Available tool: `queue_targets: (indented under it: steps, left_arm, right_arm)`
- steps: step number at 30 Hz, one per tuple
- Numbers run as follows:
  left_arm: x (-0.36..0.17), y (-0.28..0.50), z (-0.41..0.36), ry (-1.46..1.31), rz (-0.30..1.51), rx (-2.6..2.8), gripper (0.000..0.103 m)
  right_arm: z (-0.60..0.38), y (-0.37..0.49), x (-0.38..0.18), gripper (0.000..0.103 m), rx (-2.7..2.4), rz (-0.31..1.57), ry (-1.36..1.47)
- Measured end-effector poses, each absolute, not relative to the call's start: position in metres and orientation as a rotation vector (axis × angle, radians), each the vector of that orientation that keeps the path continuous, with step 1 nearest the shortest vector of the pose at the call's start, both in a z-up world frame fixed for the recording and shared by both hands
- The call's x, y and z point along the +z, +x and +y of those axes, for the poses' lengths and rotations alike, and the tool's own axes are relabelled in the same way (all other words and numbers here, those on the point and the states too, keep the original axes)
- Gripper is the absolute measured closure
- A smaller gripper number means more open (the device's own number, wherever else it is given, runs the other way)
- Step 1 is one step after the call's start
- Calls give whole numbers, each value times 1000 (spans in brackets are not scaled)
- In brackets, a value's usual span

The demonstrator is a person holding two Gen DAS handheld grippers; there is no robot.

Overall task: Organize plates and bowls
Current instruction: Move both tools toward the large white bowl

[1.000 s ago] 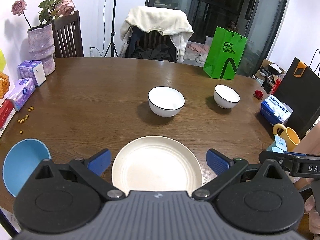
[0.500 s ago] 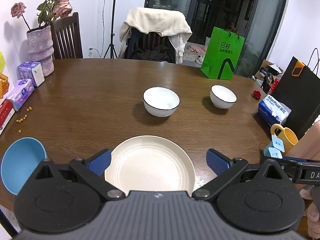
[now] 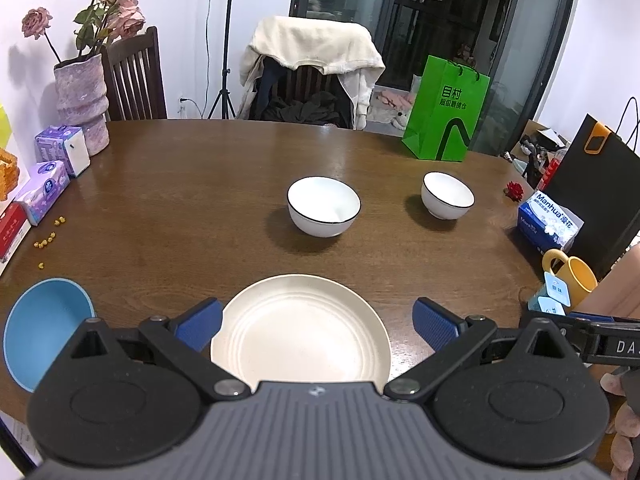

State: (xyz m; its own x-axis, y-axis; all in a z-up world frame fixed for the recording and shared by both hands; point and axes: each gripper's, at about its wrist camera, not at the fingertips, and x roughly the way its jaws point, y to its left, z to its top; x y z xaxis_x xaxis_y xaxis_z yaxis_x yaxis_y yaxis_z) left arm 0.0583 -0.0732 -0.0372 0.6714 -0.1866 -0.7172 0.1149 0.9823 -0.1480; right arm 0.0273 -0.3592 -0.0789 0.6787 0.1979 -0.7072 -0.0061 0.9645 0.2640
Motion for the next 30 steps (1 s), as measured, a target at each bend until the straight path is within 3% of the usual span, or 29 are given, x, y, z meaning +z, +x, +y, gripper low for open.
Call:
queue_targets:
  steps: [30]
  left_arm:
    - [-55, 159, -69, -69, 894, -200, 0]
  right_arm:
    - [-342, 119, -98, 0, 56, 938, 180]
